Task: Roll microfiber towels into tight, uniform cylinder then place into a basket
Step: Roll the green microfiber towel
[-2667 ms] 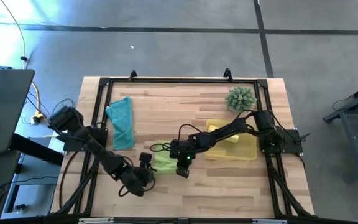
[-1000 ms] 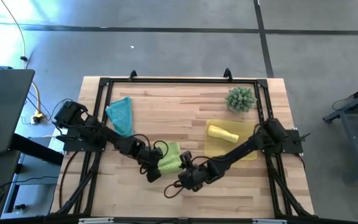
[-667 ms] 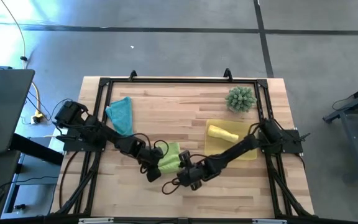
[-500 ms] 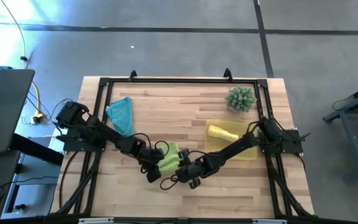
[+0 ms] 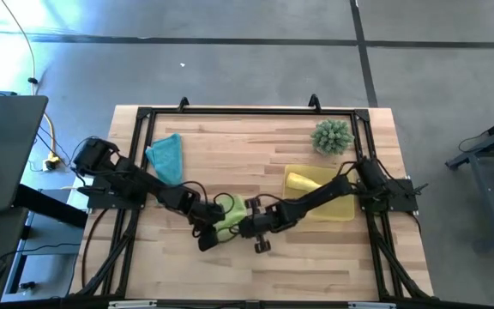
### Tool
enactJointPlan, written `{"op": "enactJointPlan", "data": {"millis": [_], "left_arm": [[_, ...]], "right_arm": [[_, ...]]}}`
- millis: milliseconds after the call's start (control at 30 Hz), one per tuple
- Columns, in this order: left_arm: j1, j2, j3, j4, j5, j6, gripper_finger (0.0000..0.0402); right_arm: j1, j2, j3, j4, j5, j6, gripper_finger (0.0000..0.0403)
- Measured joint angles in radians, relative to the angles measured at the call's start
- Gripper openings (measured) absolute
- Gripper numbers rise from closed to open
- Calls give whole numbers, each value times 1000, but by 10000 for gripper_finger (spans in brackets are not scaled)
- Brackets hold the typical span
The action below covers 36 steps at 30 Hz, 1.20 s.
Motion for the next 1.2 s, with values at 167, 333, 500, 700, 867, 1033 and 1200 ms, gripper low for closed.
{"op": "enactJointPlan", "data": {"millis": [167, 333, 500, 700, 867, 1033, 1200], "left_arm": [[6, -67, 1, -134, -32, 57, 73], [-8, -162, 1, -241, -45, 94, 89], [-78, -231, 1, -235, -85, 116, 94], [-226, -245, 2, -95, -330, 247, 95], [-321, -213, 2, -46, -604, 340, 95], [-337, -129, 2, 39, -638, 365, 105], [-323, -29, 9, 67, -723, 365, 132]], "right_arm": [[-42, 0, 1, 8, -187, 80, 5], [-91, 2, -2, 14, -374, 156, 4], [-137, 5, -4, 12, -554, 240, 2], [-189, 9, -7, 2, -709, 327, 2], [-215, 9, -7, -8, -758, 386, 2], [-229, 9, -7, -20, -762, 416, 2], [-234, 7, -6, -26, -749, 418, 2]]}}
